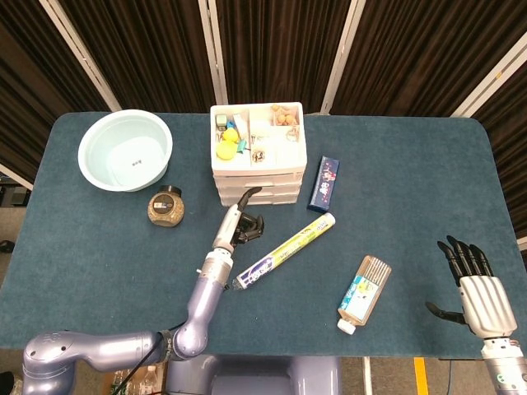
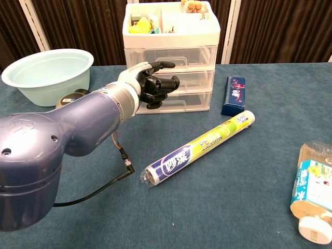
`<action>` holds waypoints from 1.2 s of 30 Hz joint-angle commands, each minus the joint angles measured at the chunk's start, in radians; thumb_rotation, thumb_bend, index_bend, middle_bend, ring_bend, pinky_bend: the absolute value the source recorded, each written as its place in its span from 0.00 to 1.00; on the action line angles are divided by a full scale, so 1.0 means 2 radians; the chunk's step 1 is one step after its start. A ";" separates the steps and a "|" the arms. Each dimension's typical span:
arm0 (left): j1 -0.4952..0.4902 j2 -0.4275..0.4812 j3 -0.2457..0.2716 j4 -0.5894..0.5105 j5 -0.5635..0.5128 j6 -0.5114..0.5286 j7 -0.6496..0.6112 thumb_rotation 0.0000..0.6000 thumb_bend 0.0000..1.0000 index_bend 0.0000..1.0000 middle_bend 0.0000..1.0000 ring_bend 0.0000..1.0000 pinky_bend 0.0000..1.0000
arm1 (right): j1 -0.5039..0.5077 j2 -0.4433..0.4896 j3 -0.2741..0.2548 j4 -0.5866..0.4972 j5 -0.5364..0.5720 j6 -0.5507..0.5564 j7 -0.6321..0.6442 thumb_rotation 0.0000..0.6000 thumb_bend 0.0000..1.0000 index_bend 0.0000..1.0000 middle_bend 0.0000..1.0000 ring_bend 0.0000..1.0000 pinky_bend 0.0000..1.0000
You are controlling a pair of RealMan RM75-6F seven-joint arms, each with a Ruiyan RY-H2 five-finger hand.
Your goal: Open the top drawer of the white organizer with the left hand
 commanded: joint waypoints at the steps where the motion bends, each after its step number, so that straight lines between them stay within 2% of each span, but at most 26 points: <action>1: -0.001 -0.005 -0.002 0.008 0.001 -0.004 -0.001 1.00 0.65 0.11 1.00 0.94 0.96 | 0.000 0.001 0.000 0.000 0.000 0.000 0.002 1.00 0.07 0.00 0.00 0.00 0.00; 16: -0.016 -0.023 -0.023 0.048 0.013 -0.017 -0.009 1.00 0.65 0.11 1.00 0.94 0.96 | 0.001 0.004 0.002 -0.004 0.004 -0.003 0.009 1.00 0.07 0.00 0.00 0.00 0.00; 36: -0.047 -0.043 -0.043 0.098 0.004 -0.047 0.002 1.00 0.65 0.14 1.00 0.94 0.96 | 0.001 0.007 0.002 -0.008 0.007 -0.004 0.016 1.00 0.07 0.00 0.00 0.00 0.00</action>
